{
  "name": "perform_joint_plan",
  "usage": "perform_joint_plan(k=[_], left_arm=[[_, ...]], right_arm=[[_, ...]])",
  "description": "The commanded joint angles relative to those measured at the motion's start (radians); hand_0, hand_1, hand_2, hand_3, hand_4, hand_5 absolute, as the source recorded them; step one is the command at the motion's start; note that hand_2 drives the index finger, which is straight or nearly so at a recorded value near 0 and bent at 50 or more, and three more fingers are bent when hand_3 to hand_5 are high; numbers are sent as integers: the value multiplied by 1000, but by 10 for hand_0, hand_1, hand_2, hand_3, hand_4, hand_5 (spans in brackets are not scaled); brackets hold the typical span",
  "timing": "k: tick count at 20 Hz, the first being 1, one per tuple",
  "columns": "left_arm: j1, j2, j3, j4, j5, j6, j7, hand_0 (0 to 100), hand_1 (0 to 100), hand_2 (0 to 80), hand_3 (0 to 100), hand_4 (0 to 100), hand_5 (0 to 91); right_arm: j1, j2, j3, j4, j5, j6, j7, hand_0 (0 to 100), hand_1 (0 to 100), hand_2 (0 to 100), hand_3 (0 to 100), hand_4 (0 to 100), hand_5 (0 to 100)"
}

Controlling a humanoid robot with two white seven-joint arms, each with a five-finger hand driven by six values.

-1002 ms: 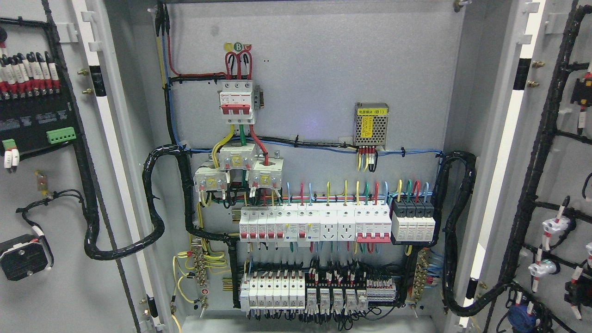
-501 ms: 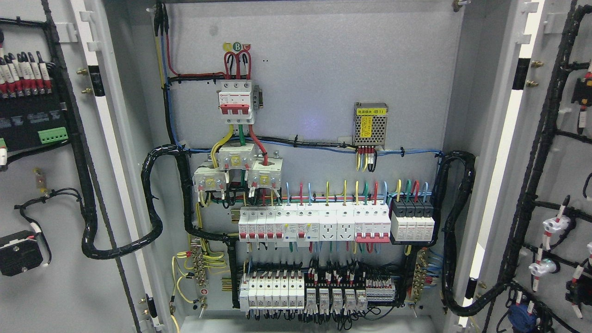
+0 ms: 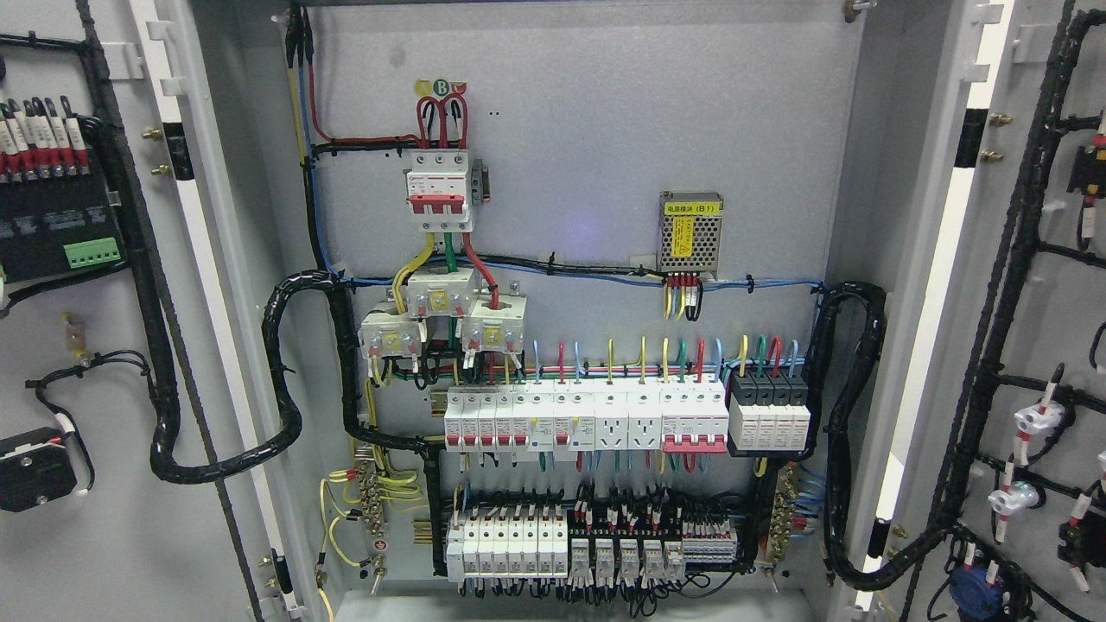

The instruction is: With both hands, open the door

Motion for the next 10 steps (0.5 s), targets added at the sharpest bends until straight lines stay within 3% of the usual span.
perform_joint_plan(k=[1,10], left_arm=[[21,7,-3,8,6,-1,-3,0,0,0,0,30,0],[43,0,-30,-59,17,-2,-3,0,0,0,0,30,0]], right_arm=[[2,0,8,-28,0,-3,6,106,0,0,0,0,0],[5,-3,52,-71,0,-23,13,107,0,0,0,0,0]])
